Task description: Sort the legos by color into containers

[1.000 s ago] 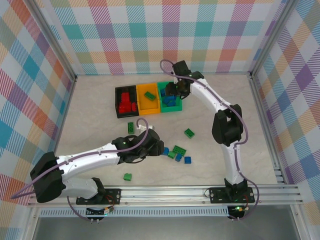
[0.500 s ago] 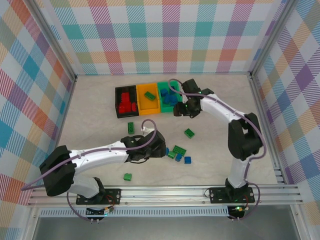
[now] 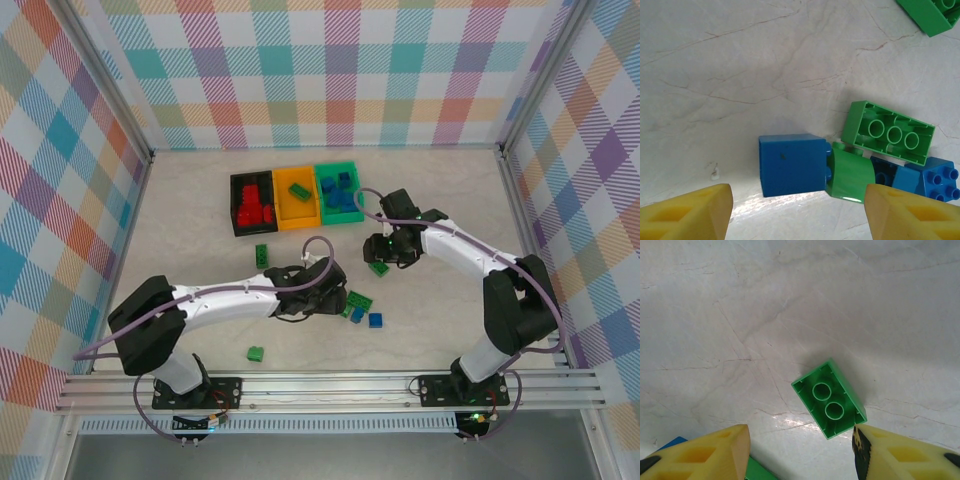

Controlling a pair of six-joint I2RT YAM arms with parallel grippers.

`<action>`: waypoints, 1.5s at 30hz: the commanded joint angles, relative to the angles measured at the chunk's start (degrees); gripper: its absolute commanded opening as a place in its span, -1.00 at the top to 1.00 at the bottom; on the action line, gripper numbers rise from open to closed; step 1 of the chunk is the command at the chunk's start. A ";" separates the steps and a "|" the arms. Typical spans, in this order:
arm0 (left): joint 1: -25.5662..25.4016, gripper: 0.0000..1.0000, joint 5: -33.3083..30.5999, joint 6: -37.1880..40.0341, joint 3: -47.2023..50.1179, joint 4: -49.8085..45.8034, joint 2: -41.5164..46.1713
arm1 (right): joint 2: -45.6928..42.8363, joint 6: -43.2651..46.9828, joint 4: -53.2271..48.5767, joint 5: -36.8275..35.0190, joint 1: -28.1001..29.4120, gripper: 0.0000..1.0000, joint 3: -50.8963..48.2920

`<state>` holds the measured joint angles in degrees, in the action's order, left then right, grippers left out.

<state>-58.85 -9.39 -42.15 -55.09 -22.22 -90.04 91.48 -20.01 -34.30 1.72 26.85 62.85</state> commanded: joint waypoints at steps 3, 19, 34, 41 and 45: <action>-0.48 -0.38 2.08 1.53 -3.95 -0.72 -3.89 | -1.39 -0.86 1.82 0.65 0.22 -0.14 0.23; -0.48 -0.25 -2.11 -0.42 -8.52 -8.85 -9.76 | -2.62 -0.19 1.21 -0.22 0.22 -0.14 -0.79; -0.39 -0.27 -2.81 -1.29 -7.37 -8.85 -10.72 | -2.61 -0.66 1.73 0.76 0.23 -0.15 -0.89; -0.39 -0.26 -1.53 -0.67 -9.31 -8.27 -13.38 | -3.50 -0.55 1.35 -0.13 0.22 -0.15 -1.68; -0.39 -0.13 -1.64 -0.51 -9.68 -8.32 -13.38 | -3.99 -0.62 1.28 -0.33 0.22 -0.15 -2.15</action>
<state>-58.96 -11.44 -42.78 -64.07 -28.38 -102.39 89.41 -20.34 -33.01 1.52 26.85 61.43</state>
